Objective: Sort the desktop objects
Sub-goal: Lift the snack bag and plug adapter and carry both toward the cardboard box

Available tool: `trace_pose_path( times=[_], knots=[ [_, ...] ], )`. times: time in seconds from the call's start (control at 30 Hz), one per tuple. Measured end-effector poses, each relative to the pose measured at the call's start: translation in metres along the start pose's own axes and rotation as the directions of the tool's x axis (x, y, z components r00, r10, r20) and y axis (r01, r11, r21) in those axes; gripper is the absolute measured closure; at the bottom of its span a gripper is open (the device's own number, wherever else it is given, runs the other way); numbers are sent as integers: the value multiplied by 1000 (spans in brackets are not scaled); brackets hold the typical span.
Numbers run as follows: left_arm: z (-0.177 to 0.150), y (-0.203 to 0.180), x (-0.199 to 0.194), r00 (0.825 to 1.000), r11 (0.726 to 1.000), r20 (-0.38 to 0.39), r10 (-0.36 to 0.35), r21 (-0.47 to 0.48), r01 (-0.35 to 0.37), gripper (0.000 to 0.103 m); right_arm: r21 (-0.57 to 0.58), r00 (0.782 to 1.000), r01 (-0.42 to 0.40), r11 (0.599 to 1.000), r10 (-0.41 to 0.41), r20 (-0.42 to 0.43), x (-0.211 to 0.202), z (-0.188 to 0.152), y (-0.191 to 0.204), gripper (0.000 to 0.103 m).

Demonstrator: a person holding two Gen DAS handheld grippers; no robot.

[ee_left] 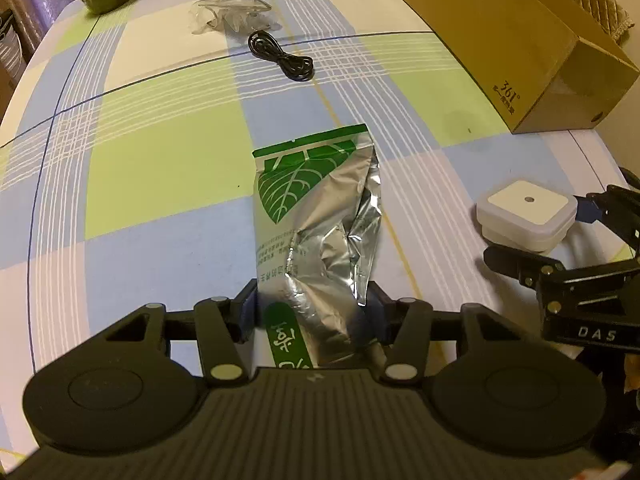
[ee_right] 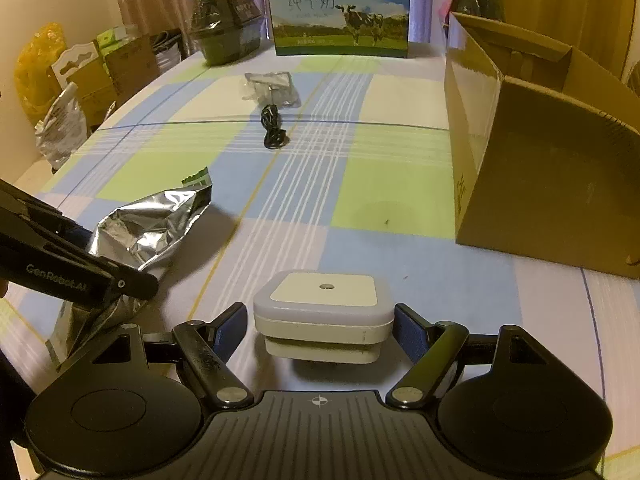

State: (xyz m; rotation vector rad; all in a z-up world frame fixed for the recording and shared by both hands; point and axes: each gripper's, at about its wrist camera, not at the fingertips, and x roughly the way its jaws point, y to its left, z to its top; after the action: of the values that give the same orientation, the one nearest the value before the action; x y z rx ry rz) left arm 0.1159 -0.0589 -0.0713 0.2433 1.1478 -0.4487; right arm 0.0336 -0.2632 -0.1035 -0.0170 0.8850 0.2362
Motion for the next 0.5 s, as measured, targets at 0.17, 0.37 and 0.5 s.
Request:
trace_pose_path(
  times=[0.17, 0.37, 0.5],
  knots=[
    [3, -3, 3, 1000, 1000, -17, 14, 22, -13, 44, 16, 1000, 1, 1000, -1, 6, -1, 0, -3, 27],
    [4, -10, 11, 998, 997, -37, 46, 56, -44, 32, 26, 1000, 5, 1000, -5, 9, 0, -1, -6, 27],
    [3, -9, 11, 999, 998, -39, 34, 51, -32, 39, 39, 1000, -5, 999, 5, 7, 0, -1, -7, 27]
  ],
)
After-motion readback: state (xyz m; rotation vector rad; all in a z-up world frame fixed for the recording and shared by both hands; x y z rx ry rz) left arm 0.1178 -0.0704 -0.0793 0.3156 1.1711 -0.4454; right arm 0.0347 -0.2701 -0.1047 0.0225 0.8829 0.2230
